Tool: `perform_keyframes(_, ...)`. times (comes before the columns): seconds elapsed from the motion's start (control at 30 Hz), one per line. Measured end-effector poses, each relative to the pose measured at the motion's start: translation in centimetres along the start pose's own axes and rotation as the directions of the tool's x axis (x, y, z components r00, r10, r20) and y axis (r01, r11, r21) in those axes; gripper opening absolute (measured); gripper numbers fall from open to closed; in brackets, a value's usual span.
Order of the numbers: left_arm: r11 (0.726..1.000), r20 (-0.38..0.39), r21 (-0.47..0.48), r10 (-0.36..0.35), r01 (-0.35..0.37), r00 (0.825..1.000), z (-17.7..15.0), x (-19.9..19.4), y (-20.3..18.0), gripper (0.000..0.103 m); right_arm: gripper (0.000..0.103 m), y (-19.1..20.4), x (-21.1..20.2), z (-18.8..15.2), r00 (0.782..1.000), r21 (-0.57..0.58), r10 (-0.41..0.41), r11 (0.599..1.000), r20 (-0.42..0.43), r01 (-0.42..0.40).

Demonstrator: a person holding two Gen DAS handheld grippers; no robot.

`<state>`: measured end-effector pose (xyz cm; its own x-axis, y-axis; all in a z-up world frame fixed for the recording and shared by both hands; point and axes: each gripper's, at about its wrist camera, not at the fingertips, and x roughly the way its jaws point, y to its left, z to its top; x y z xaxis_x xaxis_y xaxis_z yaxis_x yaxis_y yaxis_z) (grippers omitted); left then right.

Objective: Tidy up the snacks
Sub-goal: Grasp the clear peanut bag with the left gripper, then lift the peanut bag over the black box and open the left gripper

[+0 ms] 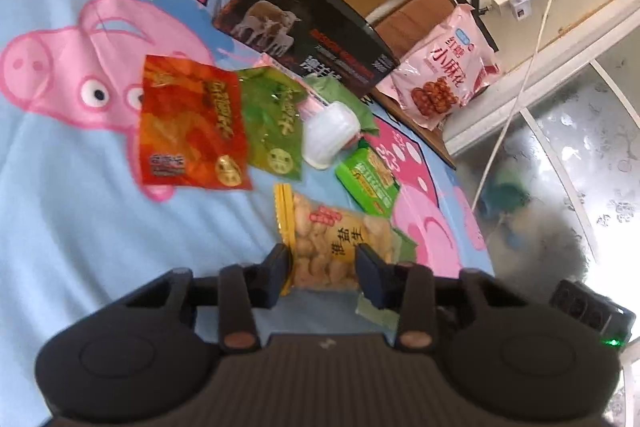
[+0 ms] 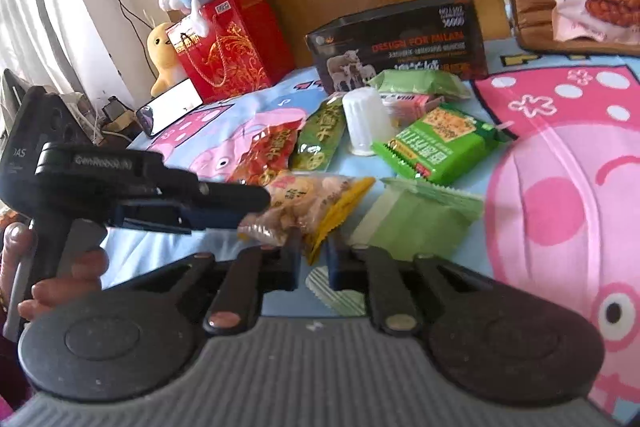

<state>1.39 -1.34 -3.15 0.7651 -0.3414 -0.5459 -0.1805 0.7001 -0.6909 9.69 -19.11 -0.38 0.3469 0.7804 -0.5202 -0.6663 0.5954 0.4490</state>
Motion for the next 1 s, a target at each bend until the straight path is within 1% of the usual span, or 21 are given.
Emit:
perform_keyframes(0.13,0.998,0.041,0.037,-0.057,0.055,0.998,0.7,-1.2,-1.5,0.037,0.015,0.3,-1.4,0.7,0.999,-0.019,-0.005,1.000,0.044,0.006)
perform_keyframes(0.2,0.995,0.066,0.073,-0.077,0.072,0.995,1.9,-1.7,-2.5,0.037,0.015,0.4,-2.2,1.8,0.996,-0.029,0.004,1.000,0.084,-0.002)
perform_keyframes(0.27,0.992,0.088,0.110,-0.079,0.069,0.993,3.8,-1.6,-3.5,0.037,0.015,0.5,-2.6,3.2,0.993,-0.047,-0.003,0.999,0.121,0.009)
perform_keyframes(0.43,0.985,0.179,0.172,-0.052,0.020,0.982,10.1,-0.3,-5.4,0.037,0.015,-0.5,-0.5,8.7,0.983,-0.086,-0.026,0.995,0.183,0.042)
perform_keyframes(0.5,0.984,0.210,0.180,-0.021,-0.017,0.977,12.7,0.7,-5.6,0.037,0.015,-1.2,1.0,11.1,0.980,-0.091,-0.034,0.994,0.195,0.052)
perform_keyframes(0.6,0.984,0.231,0.164,0.029,-0.068,0.972,15.5,2.8,-5.2,0.038,0.016,-2.8,4.2,14.6,0.983,-0.084,-0.061,0.994,0.172,0.076)
perform_keyframes(0.63,0.984,0.237,0.156,0.047,-0.086,0.970,16.2,3.6,-5.0,0.038,0.018,-3.4,5.2,15.2,0.985,-0.077,-0.077,0.993,0.155,0.090)
perform_keyframes(0.67,0.983,0.245,0.152,0.065,-0.105,0.967,16.7,4.4,-4.7,0.040,0.019,-3.8,6.2,15.7,0.986,-0.069,-0.091,0.992,0.141,0.101)
perform_keyframes(0.7,0.981,0.257,0.148,0.084,-0.125,0.963,17.1,5.0,-4.4,0.043,0.020,-4.3,7.1,16.2,0.986,-0.062,-0.105,0.992,0.131,0.114)
perform_keyframes(0.73,0.979,0.275,0.141,0.104,-0.147,0.956,17.4,5.6,-4.1,0.044,0.023,-4.8,7.9,16.5,0.984,-0.059,-0.125,0.989,0.127,0.133)
perform_keyframes(0.77,0.979,0.281,0.131,0.112,-0.154,0.953,17.6,6.1,-3.7,0.046,0.027,-5.2,8.6,16.6,0.980,-0.056,-0.153,0.985,0.128,0.162)
perform_keyframes(0.8,0.982,0.273,0.120,0.112,-0.149,0.956,17.9,6.4,-3.3,0.046,0.037,-5.7,9.2,16.7,0.975,-0.054,-0.183,0.980,0.123,0.191)
perform_keyframes(0.83,0.984,0.264,0.101,0.115,-0.146,0.958,17.8,6.5,-2.8,0.046,0.040,-6.0,9.4,16.5,0.971,-0.054,-0.206,0.975,0.117,0.214)
perform_keyframes(0.87,0.988,0.268,0.085,0.103,-0.130,0.958,17.4,6.0,-2.4,0.046,0.040,-6.4,9.3,16.3,0.966,-0.046,-0.230,0.971,0.118,0.237)
perform_keyframes(0.9,0.990,0.282,0.087,0.083,-0.112,0.956,16.9,5.3,-2.2,0.049,0.040,-7.0,8.5,16.0,0.961,-0.026,-0.245,0.968,0.127,0.250)
perform_keyframes(0.93,0.991,0.288,0.093,0.068,-0.099,0.955,16.2,4.5,-2.1,0.049,0.041,-7.3,7.8,15.6,0.959,-0.008,-0.247,0.968,0.142,0.250)
perform_keyframes(1.0,0.994,0.301,0.093,0.033,-0.064,0.953,14.6,3.0,-1.6,0.051,0.041,-8.2,5.7,14.3,0.969,0.038,-0.211,0.977,0.129,0.207)
